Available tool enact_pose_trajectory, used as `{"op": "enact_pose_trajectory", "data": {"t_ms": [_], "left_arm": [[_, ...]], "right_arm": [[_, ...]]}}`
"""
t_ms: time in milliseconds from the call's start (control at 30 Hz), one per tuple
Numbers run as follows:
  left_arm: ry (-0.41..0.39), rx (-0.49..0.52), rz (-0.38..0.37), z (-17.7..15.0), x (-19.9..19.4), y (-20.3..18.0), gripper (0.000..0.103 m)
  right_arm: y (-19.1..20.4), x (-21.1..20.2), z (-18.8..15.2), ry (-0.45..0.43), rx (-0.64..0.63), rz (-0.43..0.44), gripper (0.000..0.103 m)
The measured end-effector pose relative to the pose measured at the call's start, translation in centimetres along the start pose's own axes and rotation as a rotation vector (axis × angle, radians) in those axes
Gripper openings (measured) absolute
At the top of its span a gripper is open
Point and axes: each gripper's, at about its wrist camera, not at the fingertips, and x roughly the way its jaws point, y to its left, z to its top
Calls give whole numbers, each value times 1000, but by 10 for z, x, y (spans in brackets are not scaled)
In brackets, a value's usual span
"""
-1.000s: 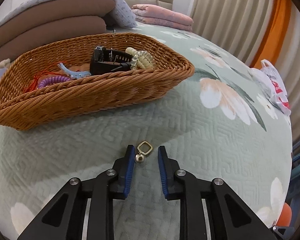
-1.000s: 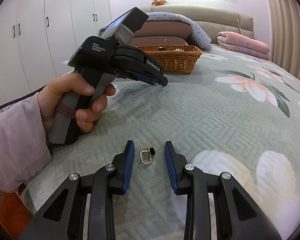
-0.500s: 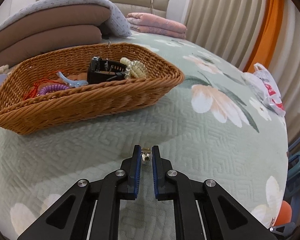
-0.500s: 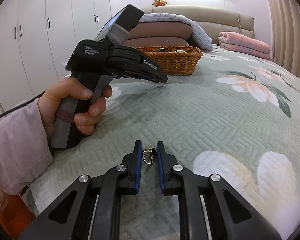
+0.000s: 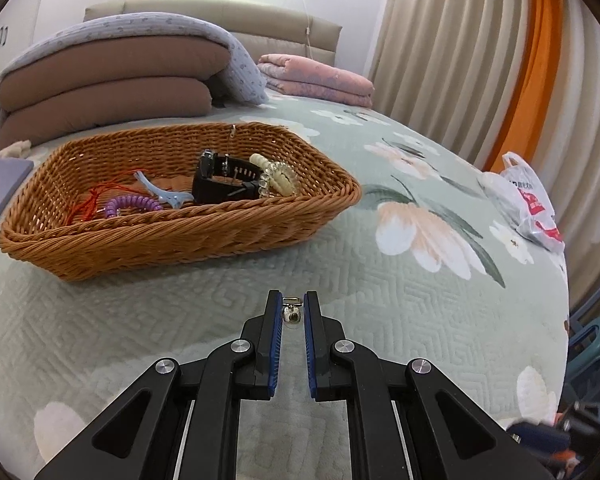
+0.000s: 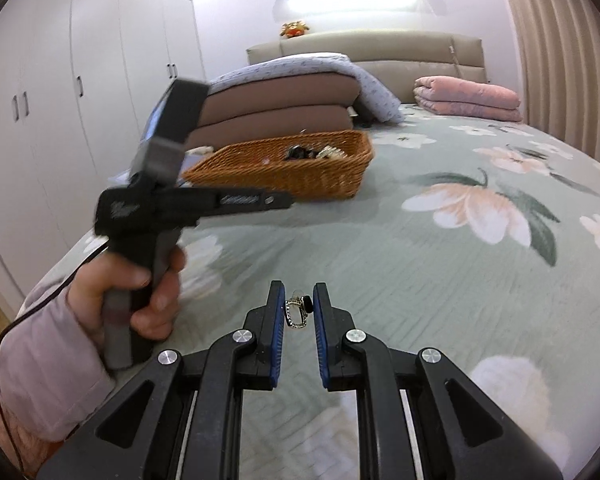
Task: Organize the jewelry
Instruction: 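Carry the ring and earring into the basket and open both tools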
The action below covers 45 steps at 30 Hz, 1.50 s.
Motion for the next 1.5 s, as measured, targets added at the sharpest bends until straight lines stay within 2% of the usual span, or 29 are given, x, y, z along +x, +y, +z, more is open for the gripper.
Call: {"op": "enact_pose_trajectory", "data": {"t_ms": [167, 300, 400, 567, 733, 833, 900, 1033, 1400, 1467, 1500], "left_arm": [[-30, -33, 0, 1, -17, 5, 10], [-77, -54, 0, 7, -42, 13, 10], [-113, -60, 14, 19, -58, 23, 10], [-190, -68, 81, 48, -79, 45, 10], [-219, -145, 149, 68, -68, 74, 10], [-222, -186, 190, 73, -46, 89, 10], [-226, -216, 186, 66, -30, 100, 10], [-209, -206, 228, 57, -7, 109, 10], [-213, -212, 256, 57, -3, 109, 11], [-220, -221, 259, 55, -5, 109, 14], [-221, -224, 254, 55, -5, 108, 25]], "right_arm": [[-11, -2, 33, -31, 12, -9, 16], [-8, 0, 79, -110, -42, -27, 16], [-3, 10, 109, -149, -60, -5, 16], [4, 47, 154, -183, -57, 22, 16], [4, 107, 180, -152, -38, 33, 16], [1, 146, 181, -122, -33, 22, 16], [-6, 167, 176, -106, -10, 24, 16], [-20, 197, 160, -47, 23, 21, 16], [-25, 216, 154, 18, 36, 44, 17], [-27, 220, 153, 36, 47, 43, 18], [-28, 218, 153, 31, 53, 45, 21]]}}
